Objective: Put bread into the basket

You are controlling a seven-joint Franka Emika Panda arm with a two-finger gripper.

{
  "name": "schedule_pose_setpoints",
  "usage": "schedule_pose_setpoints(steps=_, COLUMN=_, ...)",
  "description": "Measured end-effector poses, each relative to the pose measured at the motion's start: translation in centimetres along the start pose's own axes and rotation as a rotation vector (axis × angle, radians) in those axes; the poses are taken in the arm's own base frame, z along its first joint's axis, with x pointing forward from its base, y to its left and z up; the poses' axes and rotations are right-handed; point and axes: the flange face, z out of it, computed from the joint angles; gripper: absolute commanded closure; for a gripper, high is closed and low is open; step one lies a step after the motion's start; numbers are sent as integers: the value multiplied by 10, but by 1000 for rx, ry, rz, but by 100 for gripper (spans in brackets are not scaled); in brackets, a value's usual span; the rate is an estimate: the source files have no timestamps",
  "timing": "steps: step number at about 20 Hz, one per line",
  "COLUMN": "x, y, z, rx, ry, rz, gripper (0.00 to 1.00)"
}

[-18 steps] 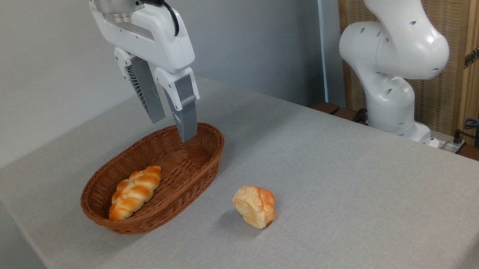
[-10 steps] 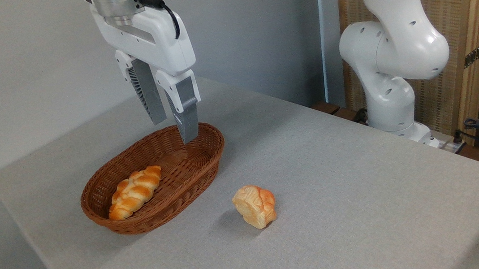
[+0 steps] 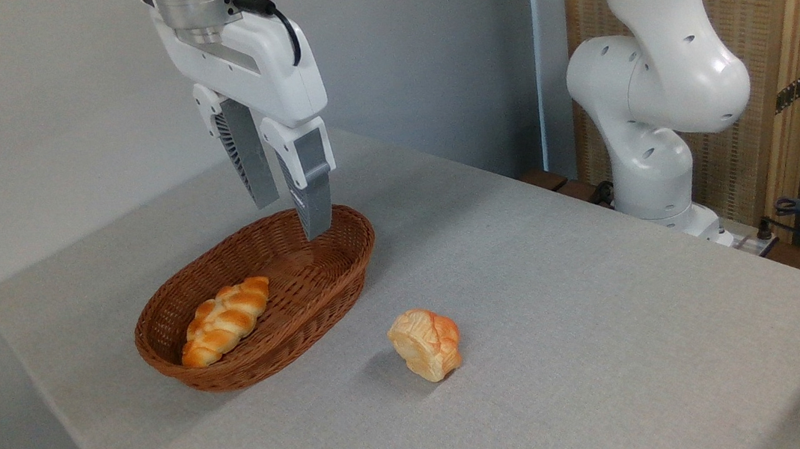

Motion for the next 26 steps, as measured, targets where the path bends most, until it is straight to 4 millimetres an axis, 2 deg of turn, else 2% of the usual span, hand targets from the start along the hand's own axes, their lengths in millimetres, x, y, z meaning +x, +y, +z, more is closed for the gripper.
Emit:
schedule_pose_setpoints(steps=9, x=-2, y=0, z=5, rx=-8, ry=-9, rz=-2, gripper=0)
schedule_pose_setpoints(steps=14, x=-29, y=8, z=20, rx=7, ry=5, rz=-29, gripper=0)
schedule_pose_setpoints(steps=17, x=-58, y=11, z=31, rx=9, ry=14, rz=-63, gripper=0)
schedule_pose_setpoints(steps=20, x=-81, y=8, z=52, rx=8, ry=23, rz=-97, gripper=0)
schedule_pose_setpoints(steps=23, x=-85, y=7, z=89, rx=6, ry=20, rz=-106, gripper=0)
schedule_pose_setpoints(steps=26, x=-88, y=7, z=112, rx=5, ry=18, rz=-109, gripper=0)
